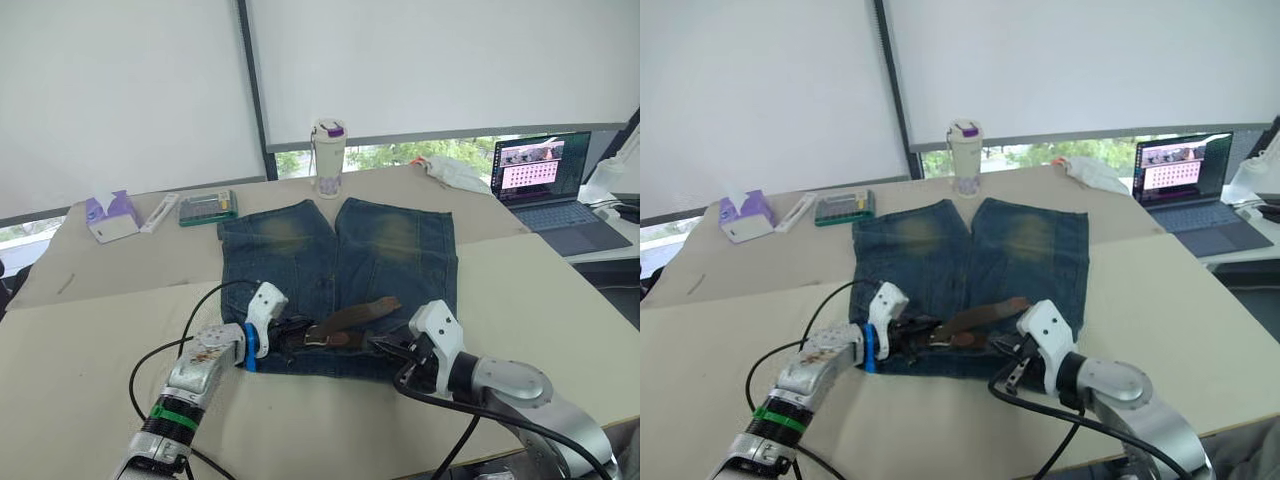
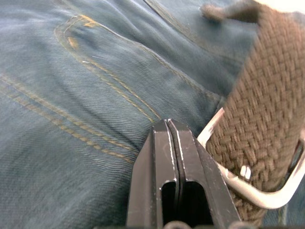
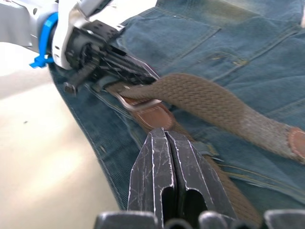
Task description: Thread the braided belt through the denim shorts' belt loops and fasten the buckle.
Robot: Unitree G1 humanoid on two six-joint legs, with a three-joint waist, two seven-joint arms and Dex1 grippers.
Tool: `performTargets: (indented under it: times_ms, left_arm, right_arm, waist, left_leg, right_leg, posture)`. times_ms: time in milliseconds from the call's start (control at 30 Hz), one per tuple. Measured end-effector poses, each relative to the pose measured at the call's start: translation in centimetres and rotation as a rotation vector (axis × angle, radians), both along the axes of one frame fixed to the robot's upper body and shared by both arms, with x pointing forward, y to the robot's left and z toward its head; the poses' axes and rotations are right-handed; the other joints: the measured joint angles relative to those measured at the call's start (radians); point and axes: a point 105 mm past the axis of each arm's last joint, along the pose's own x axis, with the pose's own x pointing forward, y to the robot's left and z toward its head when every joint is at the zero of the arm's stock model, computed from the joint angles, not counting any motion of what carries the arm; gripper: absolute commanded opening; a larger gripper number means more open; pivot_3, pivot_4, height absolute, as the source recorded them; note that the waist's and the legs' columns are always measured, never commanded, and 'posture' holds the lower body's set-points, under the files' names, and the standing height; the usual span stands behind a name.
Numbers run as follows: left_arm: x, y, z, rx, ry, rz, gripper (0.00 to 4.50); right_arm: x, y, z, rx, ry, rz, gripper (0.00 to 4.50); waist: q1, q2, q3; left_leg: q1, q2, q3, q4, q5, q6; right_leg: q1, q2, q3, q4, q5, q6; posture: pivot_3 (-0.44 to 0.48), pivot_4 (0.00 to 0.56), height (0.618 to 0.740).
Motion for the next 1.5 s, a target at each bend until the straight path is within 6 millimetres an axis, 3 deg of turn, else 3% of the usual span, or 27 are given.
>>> performTargets:
  times_ms: [133, 267, 333, 567, 700, 900, 1000, 1167, 1367, 1500]
  left_arm:
    - [-0.1, 1.4, 2.2, -0.155, 0.073, 0.04, 0.0]
    - [-0.9, 0.4, 3.7, -0.144, 0.047, -0.038, 0.0]
    - [-1.6, -1.0, 4.3, -0.099, 0.006, -0.124, 0.55]
    - [-3.2, -5.8, 7.1, 0.063, -0.201, -0.368, 2.87]
    - [-4.1, -6.8, 7.0, 0.123, -0.263, -0.437, 2.87]
    - [-3.6, -6.8, 7.1, 0.23, -0.366, -0.436, 2.87]
    - [-3.3, -7.2, 7.6, 0.255, -0.411, -0.44, 2.9]
    - [-2.9, -8.0, 7.9, 0.359, -0.511, -0.452, 2.9]
    - [-1.6, -10.8, 9.2, 0.43, -0.601, -0.448, 2.9]
    - [-1.0, -11.9, 8.5, 0.501, -0.615, -0.48, 2.9]
  right_arm:
    - [0.1, 0.1, 0.6, 0.015, -0.014, 0.011, 1.29]
    - [0.5, -0.1, 1.0, -0.001, -0.041, 0.006, 2.62]
    - [1.3, -0.4, 1.5, -0.066, -0.098, -0.014, 2.66]
    - [5.0, -2.8, 0.3, -0.434, -0.235, -0.075, 2.66]
    - [6.1, -3.2, -0.2, -0.547, -0.277, -0.052, 2.66]
    - [7.7, -3.6, -1.9, -0.692, -0.289, 0.029, 2.66]
    - [8.5, -3.6, -2.0, -0.698, -0.304, 0.034, 1.84]
    - [8.7, -3.5, -2.2, -0.698, -0.304, 0.048, 0.04]
    - [7.9, -3.0, -0.9, -0.725, -0.314, 0.114, 0.04]
    - [7.3, -2.6, 0.2, -0.751, -0.324, 0.143, 0.04]
  waist:
    - [0.008, -0.003, 0.002]
    - [0.022, -0.004, 0.003]
    - [0.026, -0.004, 0.003]
    - [0.031, -0.005, 0.004]
    - [0.025, -0.005, 0.004]
    - [0.027, -0.005, 0.004]
    - [0.028, -0.006, 0.005]
    - [0.031, -0.006, 0.005]
    - [0.036, -0.006, 0.005]
    - [0.033, -0.006, 0.005]
  left_leg:
    - [-0.005, -0.002, 0.0, 0.003, 0.005, -0.008]
    - [-0.007, -0.004, 0.0, 0.003, 0.004, -0.006]
    - [-0.007, -0.004, 0.0, 0.003, 0.004, -0.006]
    - [-0.008, -0.004, 0.004, 0.002, 0.005, -0.008]
    - [-0.008, -0.002, 0.004, 0.002, 0.005, -0.009]
    - [-0.008, -0.003, 0.006, 0.003, 0.006, -0.008]
    - [-0.008, -0.003, 0.005, 0.003, 0.006, -0.008]
    - [-0.009, -0.003, 0.005, 0.003, 0.006, -0.008]
    - [-0.01, -0.004, 0.006, 0.006, 0.005, -0.007]
    - [-0.011, -0.005, 0.006, 0.007, 0.005, -0.008]
  right_leg:
    - [-0.012, -0.001, 0.0, 0.003, 0.006, -0.009]
    - [-0.011, -0.003, 0.0, 0.0, 0.006, -0.009]
    - [-0.011, -0.003, 0.0, 0.0, 0.007, -0.009]
    - [-0.012, -0.002, 0.0, -0.001, 0.007, -0.01]
    - [-0.012, -0.001, 0.0, -0.001, 0.007, -0.01]
    - [-0.011, -0.001, 0.0, -0.001, 0.008, -0.01]
    - [-0.011, -0.002, 0.0, -0.001, 0.008, -0.01]
    - [-0.011, -0.001, 0.0, -0.001, 0.008, -0.011]
    - [-0.011, -0.002, -0.002, 0.0, 0.008, -0.01]
    - [-0.011, 0.0, -0.002, 0.0, 0.008, -0.01]
  posture:
    - [0.0, 0.15, 0.74]
    - [0.0, 0.15, 0.74]
    - [0.0, 0.15, 0.74]
    - [0.0, 0.15, 0.74]
    - [0.0, 0.15, 0.74]
    - [0.0, 0.15, 0.74]
    - [0.0, 0.15, 0.74]
    - [0.0, 0.15, 0.74]
    - [0.0, 0.15, 0.74]
    - [0.0, 0.15, 0.74]
